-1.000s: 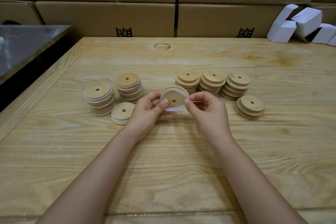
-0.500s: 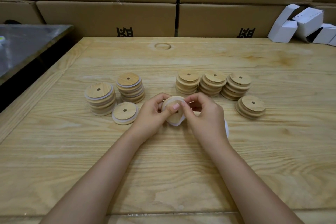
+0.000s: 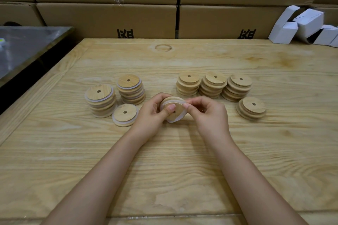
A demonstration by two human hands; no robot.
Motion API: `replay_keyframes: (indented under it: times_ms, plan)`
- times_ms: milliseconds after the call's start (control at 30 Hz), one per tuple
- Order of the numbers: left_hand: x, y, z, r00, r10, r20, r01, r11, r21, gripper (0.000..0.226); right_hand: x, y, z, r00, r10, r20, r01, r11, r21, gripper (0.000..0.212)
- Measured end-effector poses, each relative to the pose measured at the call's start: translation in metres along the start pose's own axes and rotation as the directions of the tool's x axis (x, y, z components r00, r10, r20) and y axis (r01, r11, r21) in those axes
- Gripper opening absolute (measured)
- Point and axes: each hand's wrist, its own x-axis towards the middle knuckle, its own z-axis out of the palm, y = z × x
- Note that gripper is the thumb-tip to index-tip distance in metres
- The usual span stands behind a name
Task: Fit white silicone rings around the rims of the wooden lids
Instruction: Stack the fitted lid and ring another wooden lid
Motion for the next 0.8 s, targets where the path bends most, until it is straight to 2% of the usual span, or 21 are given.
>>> replay_keyframes:
  times_ms: [200, 367, 500, 800]
  plan:
    - [0.0012, -0.0012, -0.0001, 0.997, -0.045, -0.060, 0.041, 0.997, -0.058, 0.011, -0.0027, 0.0000, 0.0020, 1.000, -0.026, 0.008, 0.026, 0.999, -0.029, 0.015]
    - [0.0011, 0.0015, 0.0003, 0.993, -0.064, -0.101, 0.056, 0.995, -0.083, 0.014, -0.0074, 0.0020, 0.0058, 0.997, -0.070, -0.026, 0.066, 0.989, -0.133, 0.013]
    - [0.0004, 0.0033, 0.0006, 0.993, -0.076, -0.092, 0.067, 0.992, -0.104, 0.015, -0.0074, 0.0018, 0.0073, 0.995, -0.087, -0.044, 0.079, 0.985, -0.155, 0.020]
    - [0.0010, 0.0035, 0.0010, 0.993, -0.088, -0.075, 0.074, 0.982, -0.172, 0.015, -0.0052, 0.0010, 0.0043, 1.000, 0.002, -0.027, -0.005, 0.996, -0.088, 0.017]
